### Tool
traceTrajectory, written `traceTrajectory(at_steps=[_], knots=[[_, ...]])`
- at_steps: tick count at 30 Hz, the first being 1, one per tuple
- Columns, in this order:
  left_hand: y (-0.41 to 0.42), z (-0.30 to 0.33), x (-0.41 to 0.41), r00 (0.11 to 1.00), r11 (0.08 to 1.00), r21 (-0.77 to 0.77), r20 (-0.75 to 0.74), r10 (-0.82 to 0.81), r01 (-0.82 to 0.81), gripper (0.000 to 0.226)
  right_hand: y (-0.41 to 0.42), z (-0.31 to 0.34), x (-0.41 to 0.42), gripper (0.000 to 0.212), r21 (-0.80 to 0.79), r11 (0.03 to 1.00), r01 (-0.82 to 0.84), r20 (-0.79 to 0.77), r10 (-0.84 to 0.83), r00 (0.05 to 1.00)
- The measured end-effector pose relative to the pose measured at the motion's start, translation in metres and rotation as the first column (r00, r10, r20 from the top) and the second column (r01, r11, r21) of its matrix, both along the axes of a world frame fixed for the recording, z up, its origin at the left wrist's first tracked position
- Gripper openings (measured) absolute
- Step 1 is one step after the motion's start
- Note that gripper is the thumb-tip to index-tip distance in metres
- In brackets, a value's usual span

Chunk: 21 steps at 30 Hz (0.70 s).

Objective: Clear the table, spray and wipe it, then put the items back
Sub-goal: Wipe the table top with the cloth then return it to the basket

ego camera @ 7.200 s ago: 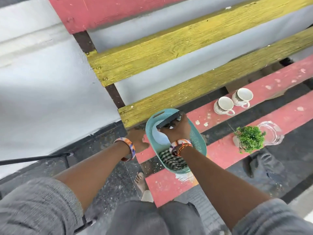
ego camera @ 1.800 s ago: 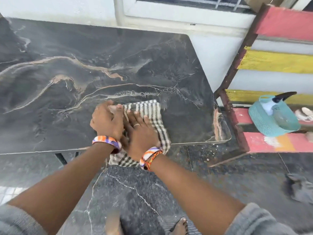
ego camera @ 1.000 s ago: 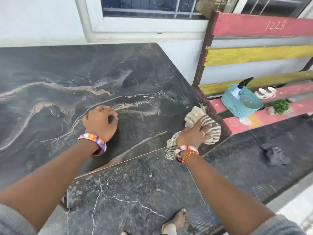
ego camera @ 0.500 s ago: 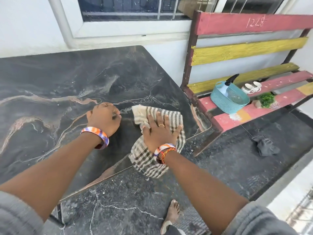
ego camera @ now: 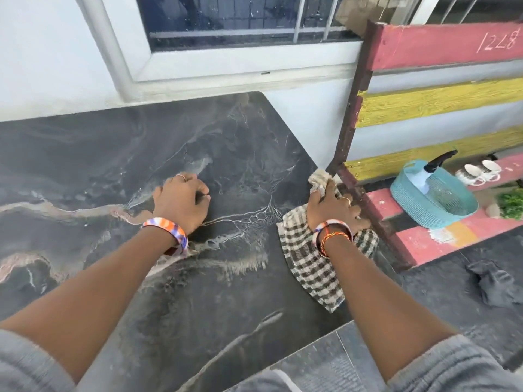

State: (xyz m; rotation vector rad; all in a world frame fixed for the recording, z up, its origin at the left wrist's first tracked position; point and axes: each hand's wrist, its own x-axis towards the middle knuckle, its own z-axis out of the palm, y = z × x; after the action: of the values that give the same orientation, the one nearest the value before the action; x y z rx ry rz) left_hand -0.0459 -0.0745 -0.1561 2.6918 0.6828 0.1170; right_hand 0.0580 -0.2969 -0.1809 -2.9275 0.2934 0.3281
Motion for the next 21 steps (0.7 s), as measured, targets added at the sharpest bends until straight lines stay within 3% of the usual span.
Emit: traceTrajectory(at_steps=[6,13,16,21], knots=[[0.033,0.0,0.065,0.994,0.994,0.022,-0.01,0.106,-0.106,0.029,0.047,-0.002,0.073,0.055,0.015,0.992,-0.129,0.034,0.128,0.991],[0.091,-0.001,0.109,0.928,0.927,0.079,0.096,0.36,-0.367,0.029,0.11,-0.003,0.146,0.056,0.032,0.969,-0.246,0.074,0.243,0.967],[0.116,-0.008,0.112,0.906,0.902,0.123,0.152,0.394,-0.413,0.031,0.138,-0.004,0.176,0.057,0.028,0.955,-0.297,0.1,0.293,0.951],[0.147,-0.016,0.112,0.93,0.907,0.247,-0.05,0.364,-0.342,0.041,0.182,-0.006,0.219,0.057,-0.013,0.887,-0.462,0.11,0.461,0.881]])
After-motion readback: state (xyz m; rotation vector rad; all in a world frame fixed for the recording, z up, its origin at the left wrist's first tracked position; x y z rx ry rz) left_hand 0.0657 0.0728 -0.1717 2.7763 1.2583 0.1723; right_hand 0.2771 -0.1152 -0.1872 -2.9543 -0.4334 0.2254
